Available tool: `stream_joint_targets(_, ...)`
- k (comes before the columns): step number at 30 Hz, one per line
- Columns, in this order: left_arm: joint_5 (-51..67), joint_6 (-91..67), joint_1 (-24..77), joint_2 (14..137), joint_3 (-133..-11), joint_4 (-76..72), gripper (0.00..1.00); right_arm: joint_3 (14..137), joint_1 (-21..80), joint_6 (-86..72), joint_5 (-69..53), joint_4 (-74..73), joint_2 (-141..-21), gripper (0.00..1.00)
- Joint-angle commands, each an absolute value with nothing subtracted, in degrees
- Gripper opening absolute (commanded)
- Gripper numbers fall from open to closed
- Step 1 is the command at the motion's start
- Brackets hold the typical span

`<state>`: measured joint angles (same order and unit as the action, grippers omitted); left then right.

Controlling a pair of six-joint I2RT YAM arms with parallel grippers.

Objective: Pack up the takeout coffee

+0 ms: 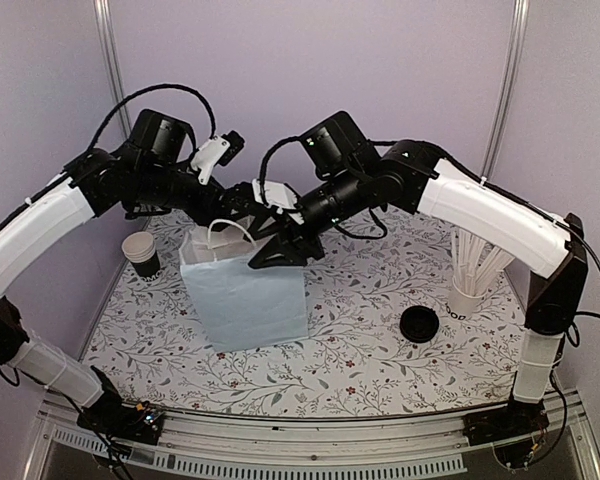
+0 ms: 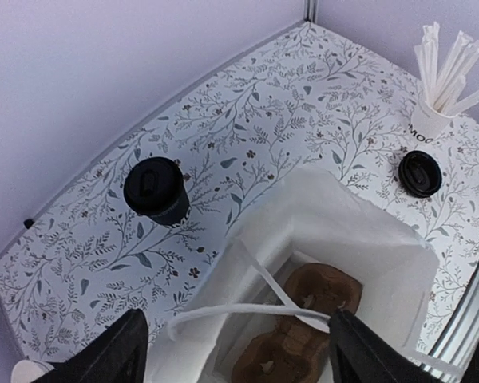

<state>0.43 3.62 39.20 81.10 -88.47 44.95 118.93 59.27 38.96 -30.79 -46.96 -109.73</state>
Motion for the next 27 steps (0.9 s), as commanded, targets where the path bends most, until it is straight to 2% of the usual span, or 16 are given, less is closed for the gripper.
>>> stream_joint_targets(1,-3.26,3.97,37.99,73.33,-86.40,41.16,0.84,122.06,59.59,34.71,-30.71,-43.88,-112.03,0.32)
stream_joint_targets(3,-3.77,3.66,36.90,71.71,-84.22,41.62,0.85,123.03,59.59,33.95,-30.42,-43.69,-112.80,0.10)
stream_joint_targets(4,-3.60,3.50,36.36,71.19,-83.60,42.16,0.85,123.29,59.59,33.53,-30.46,-43.72,-112.97,0.03)
stream_joint_targets(5,-3.03,3.48,36.02,70.83,-82.98,42.71,0.85,123.42,59.59,33.43,-30.53,-43.81,-113.02,0.00)
stream_joint_targets(11,1.14,4.73,34.89,72.98,-81.67,45.36,0.79,123.21,59.59,33.53,-31.11,-44.97,-112.36,0.00)
stream_joint_targets(18,4.47,8.11,34.38,79.09,-84.14,43.22,0.65,121.51,59.59,34.22,-30.69,-45.19,-111.06,0.00)
stream_joint_targets(20,6.34,8.69,34.41,80.36,-85.37,41.80,0.53,120.98,59.59,34.36,-30.44,-45.18,-110.54,0.00)
stream_joint_targets(22,8.75,9.01,34.42,81.49,-86.86,40.95,0.36,120.81,59.59,34.60,-30.05,-45.34,-110.02,0.00)
stream_joint_targets(23,9.73,9.01,34.37,81.95,-87.78,40.74,0.20,120.85,59.59,34.69,-29.73,-45.49,-109.77,0.00)
stream_joint_targets(24,11.19,8.99,34.37,82.27,-88.64,40.63,0.08,121.04,59.59,35.00,-29.34,-45.74,-109.42,0.00)
stream_joint_targets(25,12.33,8.99,34.41,82.29,-89.24,40.36,0.00,121.36,59.59,35.25,-28.83,-46.04,-109.09,0.00)
stream_joint_targets(27,14.34,8.65,34.45,81.64,-89.78,39.22,0.00,122.73,59.59,35.99,-27.53,-47.16,-108.29,0.00)
